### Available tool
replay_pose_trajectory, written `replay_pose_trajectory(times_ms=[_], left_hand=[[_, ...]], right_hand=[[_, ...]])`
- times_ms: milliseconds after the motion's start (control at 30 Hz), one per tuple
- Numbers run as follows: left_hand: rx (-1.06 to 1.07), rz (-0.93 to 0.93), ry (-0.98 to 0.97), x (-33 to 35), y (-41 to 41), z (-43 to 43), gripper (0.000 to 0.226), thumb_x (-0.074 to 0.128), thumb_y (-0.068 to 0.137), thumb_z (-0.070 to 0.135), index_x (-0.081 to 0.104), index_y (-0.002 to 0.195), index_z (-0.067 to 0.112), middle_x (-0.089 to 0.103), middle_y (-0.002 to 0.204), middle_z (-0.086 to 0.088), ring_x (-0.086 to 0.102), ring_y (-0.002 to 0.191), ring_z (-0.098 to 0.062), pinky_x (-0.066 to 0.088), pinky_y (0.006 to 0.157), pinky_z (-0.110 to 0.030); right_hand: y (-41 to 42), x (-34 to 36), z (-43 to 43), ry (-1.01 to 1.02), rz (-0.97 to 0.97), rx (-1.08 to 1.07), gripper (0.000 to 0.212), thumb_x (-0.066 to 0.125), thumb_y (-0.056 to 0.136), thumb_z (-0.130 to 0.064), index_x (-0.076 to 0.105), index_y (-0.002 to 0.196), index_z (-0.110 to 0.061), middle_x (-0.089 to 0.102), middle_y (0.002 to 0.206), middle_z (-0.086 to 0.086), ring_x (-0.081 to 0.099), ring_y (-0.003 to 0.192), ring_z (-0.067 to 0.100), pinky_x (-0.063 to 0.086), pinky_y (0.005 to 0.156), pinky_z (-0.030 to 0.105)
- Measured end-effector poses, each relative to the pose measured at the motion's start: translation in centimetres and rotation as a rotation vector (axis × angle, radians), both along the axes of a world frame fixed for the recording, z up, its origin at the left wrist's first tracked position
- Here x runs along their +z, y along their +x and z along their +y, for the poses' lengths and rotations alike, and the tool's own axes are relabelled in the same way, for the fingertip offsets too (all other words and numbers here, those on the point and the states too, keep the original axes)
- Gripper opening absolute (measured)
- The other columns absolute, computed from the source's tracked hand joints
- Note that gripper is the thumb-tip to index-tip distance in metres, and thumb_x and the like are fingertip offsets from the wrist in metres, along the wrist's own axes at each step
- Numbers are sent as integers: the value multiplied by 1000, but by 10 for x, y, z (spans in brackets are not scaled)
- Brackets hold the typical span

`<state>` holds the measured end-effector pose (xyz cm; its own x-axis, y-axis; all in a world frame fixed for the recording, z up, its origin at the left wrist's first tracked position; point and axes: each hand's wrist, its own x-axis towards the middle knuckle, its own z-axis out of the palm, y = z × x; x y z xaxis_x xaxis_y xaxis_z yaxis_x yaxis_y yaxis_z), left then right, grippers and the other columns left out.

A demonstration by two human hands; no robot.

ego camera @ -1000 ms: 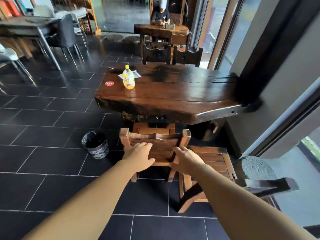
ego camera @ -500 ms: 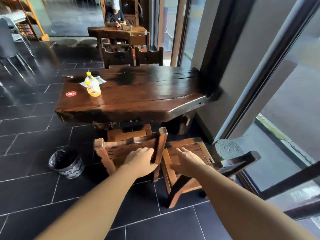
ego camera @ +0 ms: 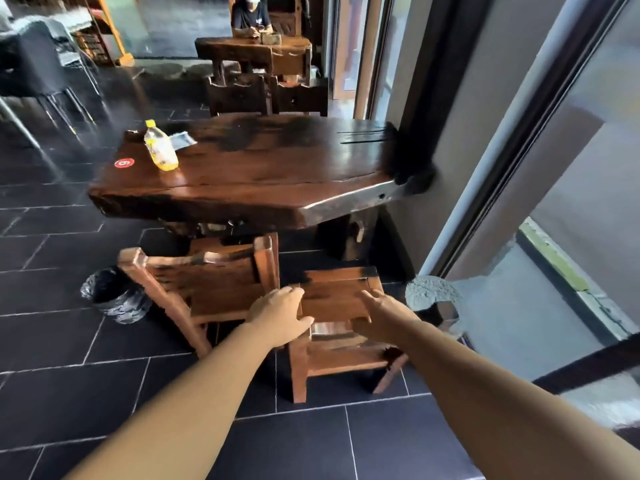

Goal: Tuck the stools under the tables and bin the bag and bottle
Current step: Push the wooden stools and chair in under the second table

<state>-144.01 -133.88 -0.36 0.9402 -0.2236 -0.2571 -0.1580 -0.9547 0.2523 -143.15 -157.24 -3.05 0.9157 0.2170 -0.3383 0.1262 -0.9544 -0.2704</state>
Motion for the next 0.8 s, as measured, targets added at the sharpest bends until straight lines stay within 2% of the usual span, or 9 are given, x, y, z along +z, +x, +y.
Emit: replay_pose_trajectory(times_ms=[100,300,500,633,800], left_hand=[[34,12,2,1,-11,-39,65,56,91,51,40,147,21,50,144,1,48,131,-24,44,104,-40],[92,27,25,-4,-21,-82,64,55,92,52,40,146,23,49,145,3,47,132,-22,45,101,-40],[94,28,45,-22,-23,-102,63,54,91,54,42,144,21,51,144,2,48,131,-22,44,104,-41],[94,52,-14,-43,-14,-118,64,56,93,50,40,146,19,46,147,2,42,134,-21,36,109,-36],[84,46,-27,-82,7,-122,71,52,91,60,36,148,20,44,148,3,42,135,-20,38,109,-38]], right_hand=[[-5,-4,-44,26,-1,25,71,56,82,-59,38,142,-26,53,133,8,57,117,34,51,90,43],[-3,-9,-95,83,-19,69,71,59,84,-55,37,145,-26,49,137,7,58,113,29,52,90,43],[3,-24,-111,68,-23,78,71,54,84,-61,36,142,-26,48,135,7,59,109,30,53,88,44],[8,-44,-118,41,-28,111,63,54,83,-59,38,135,-27,48,128,3,55,115,28,51,89,43],[29,-81,-128,14,-89,146,69,51,83,-64,37,139,-27,45,138,-5,50,124,20,45,100,41]])
